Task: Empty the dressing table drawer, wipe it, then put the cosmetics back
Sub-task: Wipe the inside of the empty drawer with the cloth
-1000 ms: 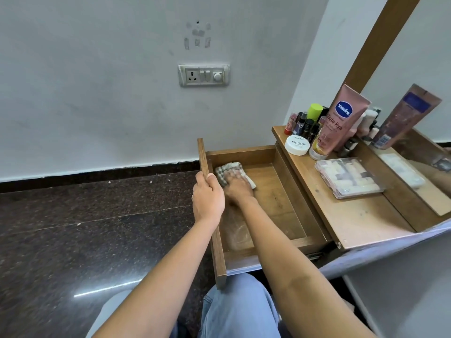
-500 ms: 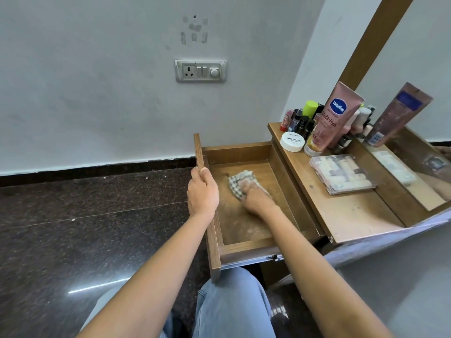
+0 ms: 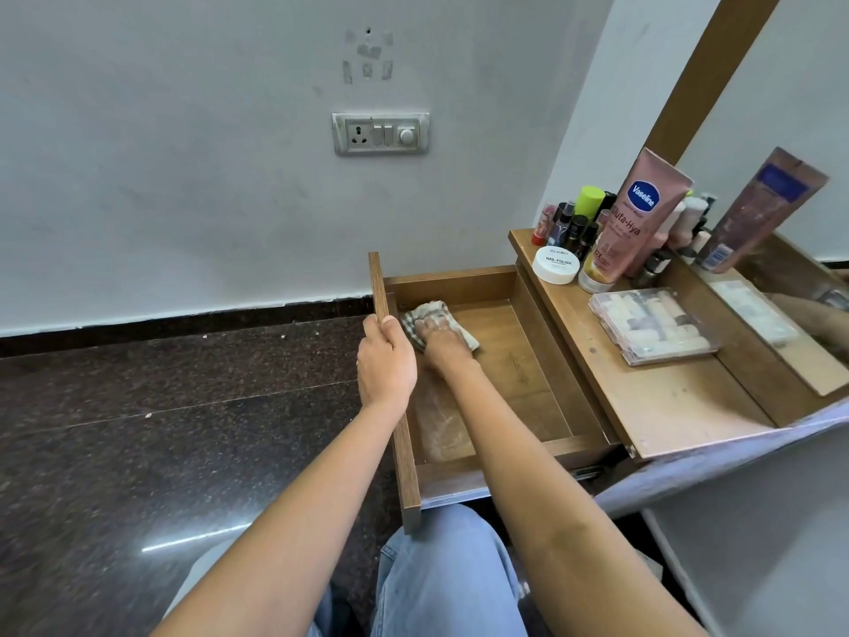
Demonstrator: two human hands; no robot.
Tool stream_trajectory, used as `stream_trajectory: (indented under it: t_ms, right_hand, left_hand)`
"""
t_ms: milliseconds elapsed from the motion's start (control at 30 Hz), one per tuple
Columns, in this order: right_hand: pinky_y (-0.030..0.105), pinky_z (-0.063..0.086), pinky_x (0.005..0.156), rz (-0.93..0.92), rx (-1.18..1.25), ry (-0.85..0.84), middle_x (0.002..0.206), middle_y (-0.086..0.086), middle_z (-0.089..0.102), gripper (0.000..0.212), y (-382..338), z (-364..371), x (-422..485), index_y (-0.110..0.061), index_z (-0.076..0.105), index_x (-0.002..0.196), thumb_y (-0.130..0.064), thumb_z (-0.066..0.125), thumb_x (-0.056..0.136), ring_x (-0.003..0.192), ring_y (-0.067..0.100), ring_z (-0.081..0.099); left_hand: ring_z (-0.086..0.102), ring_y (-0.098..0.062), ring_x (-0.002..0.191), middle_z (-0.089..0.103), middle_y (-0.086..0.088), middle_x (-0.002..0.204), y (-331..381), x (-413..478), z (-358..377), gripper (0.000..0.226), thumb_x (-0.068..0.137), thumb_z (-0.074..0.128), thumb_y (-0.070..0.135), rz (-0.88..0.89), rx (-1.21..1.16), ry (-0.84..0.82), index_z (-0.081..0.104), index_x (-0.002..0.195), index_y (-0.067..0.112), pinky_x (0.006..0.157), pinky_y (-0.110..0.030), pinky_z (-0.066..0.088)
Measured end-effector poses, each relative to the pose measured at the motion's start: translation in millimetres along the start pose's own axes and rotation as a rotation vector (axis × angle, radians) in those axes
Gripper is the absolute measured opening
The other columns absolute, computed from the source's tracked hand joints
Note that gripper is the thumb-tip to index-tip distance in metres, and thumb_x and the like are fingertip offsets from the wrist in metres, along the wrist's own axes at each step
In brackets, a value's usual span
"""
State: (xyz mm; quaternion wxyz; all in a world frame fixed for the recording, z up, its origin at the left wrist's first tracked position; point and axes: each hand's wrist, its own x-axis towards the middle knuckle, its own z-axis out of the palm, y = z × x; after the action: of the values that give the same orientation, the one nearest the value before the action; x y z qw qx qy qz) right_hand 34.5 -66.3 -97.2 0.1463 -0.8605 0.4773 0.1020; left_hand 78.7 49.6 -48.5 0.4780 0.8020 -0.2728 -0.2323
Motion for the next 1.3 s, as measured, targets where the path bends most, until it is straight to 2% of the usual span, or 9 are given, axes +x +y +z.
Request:
stream_trajectory:
  t_ms: [100,233,400,500,700,933,1067,1200,1300]
  right_hand:
    - [0.038,0.023,0.116,-0.033,-0.006,0.036,0.155,0.001,0.025,0.051,-7.1,12.8,-6.6,-0.021,0.031,0.145,-0.012,0.042,0.095,0.146,0.025,0.015]
    - [0.037,0.030,0.113,-0.106,-0.039,0.007,0.157,0.008,0.021,0.068,8.1,10.2,-30.1,-0.022,0.023,0.151,0.004,0.042,0.091,0.143,0.028,0.024]
    - [0.031,0.028,0.112,-0.077,0.070,-0.035,0.155,0.004,0.030,0.071,40.8,-2.7,-62.1,-0.031,0.031,0.148,0.008,0.041,0.089,0.136,0.024,0.039]
    - [0.030,0.025,0.113,0.025,0.114,0.006,0.154,0.006,0.031,0.067,61.3,-12.8,-62.7,-0.022,0.032,0.148,0.007,0.043,0.089,0.139,0.025,0.034]
    - [0.035,0.013,0.120,0.132,0.141,0.026,0.160,0.004,0.009,0.071,59.7,-23.2,-28.1,-0.013,0.014,0.153,0.000,0.044,0.090,0.147,0.024,0.008]
    - [0.049,0.018,0.114,0.011,0.153,0.020,0.149,0.002,0.024,0.058,-3.5,-13.9,-6.7,-0.025,0.037,0.145,-0.012,0.050,0.090,0.137,0.031,0.019]
    - [0.047,0.019,0.109,0.006,0.232,0.056,0.138,0.002,0.029,0.049,0.0,-8.5,-2.4,-0.027,0.047,0.137,-0.013,0.046,0.091,0.127,0.030,0.024]
    - [0.043,0.022,0.102,-0.111,0.153,0.086,0.143,0.001,0.026,0.052,13.6,0.2,0.7,-0.040,0.034,0.145,-0.025,0.040,0.095,0.126,0.028,0.026]
    - [0.045,0.025,0.101,-0.110,0.038,0.116,0.143,0.003,0.027,0.049,13.1,0.4,5.8,-0.039,0.032,0.145,-0.031,0.036,0.097,0.127,0.028,0.028]
  left_hand:
    - [0.055,-0.034,0.102,0.058,-0.016,0.115,-1.6,1.0,0.2,0.044,0.102,0.017,0.039,-0.012,-0.015,0.003,0.042,0.130,0.016,0.077,-0.038,0.040]
    - [0.054,-0.036,0.105,0.057,-0.017,0.119,-2.6,1.2,1.1,0.045,0.102,0.017,0.039,-0.026,-0.022,0.001,0.041,0.133,0.017,0.079,-0.039,0.039]
    - [0.055,-0.034,0.104,0.057,-0.016,0.118,-5.0,5.0,2.1,0.047,0.102,0.014,0.041,-0.039,-0.021,-0.010,0.041,0.134,0.018,0.078,-0.038,0.040]
    - [0.056,-0.033,0.101,0.058,-0.015,0.116,-5.5,6.3,3.5,0.047,0.102,0.014,0.041,-0.035,-0.025,-0.013,0.042,0.132,0.017,0.078,-0.038,0.042]
    - [0.056,-0.033,0.103,0.058,-0.015,0.116,-6.8,6.7,4.2,0.047,0.102,0.014,0.041,-0.032,-0.023,-0.010,0.042,0.131,0.017,0.080,-0.039,0.044]
    - [0.054,-0.034,0.107,0.058,-0.015,0.118,-6.1,6.3,3.9,0.046,0.102,0.017,0.040,-0.030,-0.031,-0.002,0.043,0.131,0.016,0.083,-0.040,0.043]
    - [0.054,-0.036,0.107,0.058,-0.017,0.118,-4.2,5.1,3.6,0.044,0.102,0.018,0.039,-0.024,-0.016,0.007,0.043,0.131,0.015,0.081,-0.040,0.040]
    - [0.054,-0.038,0.106,0.058,-0.018,0.119,-4.7,4.7,3.7,0.043,0.103,0.019,0.038,-0.013,-0.005,0.010,0.043,0.130,0.015,0.078,-0.039,0.038]
    - [0.054,-0.037,0.107,0.057,-0.017,0.122,-5.9,5.3,5.0,0.044,0.102,0.020,0.038,-0.005,0.004,0.017,0.042,0.134,0.015,0.078,-0.038,0.037]
